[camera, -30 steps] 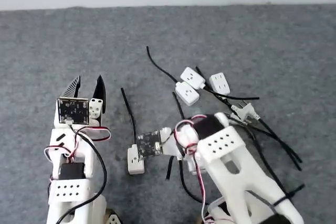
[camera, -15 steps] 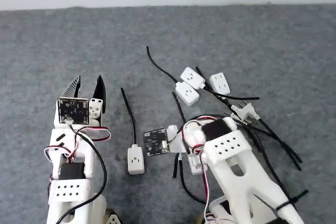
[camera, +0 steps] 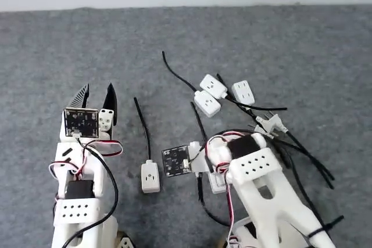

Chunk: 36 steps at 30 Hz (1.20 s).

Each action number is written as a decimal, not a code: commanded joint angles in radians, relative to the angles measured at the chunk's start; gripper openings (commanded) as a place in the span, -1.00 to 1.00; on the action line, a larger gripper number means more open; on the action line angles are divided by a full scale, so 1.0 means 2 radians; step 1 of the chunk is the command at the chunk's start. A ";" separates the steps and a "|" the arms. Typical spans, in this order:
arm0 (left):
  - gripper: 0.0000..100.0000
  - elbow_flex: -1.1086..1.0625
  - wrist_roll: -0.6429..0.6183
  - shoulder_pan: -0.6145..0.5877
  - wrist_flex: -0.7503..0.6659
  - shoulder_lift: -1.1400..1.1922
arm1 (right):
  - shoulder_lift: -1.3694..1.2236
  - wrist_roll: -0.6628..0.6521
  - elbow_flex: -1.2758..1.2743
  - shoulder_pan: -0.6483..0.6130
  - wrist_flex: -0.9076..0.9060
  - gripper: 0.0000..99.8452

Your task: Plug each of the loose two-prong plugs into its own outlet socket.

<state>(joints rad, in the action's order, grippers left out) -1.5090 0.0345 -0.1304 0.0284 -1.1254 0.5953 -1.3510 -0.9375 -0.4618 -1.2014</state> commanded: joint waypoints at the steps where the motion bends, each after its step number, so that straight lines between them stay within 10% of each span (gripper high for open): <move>1: -0.66 0.007 0.005 0.004 -0.015 -0.003 | 0.000 0.022 -0.009 -0.034 0.000 -0.98; 22: -0.66 0.007 0.006 0.004 -0.015 -0.003 | 0.001 0.038 -0.009 -0.024 0.004 -0.98; 36: -0.66 0.067 0.025 0.025 -0.051 0.155 | 0.116 0.217 0.130 -0.013 0.003 -0.98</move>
<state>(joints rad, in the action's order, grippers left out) -1.4630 0.0744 -0.0936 -0.0437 -0.8815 0.7488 -0.9950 -0.7963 -0.5002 -1.2075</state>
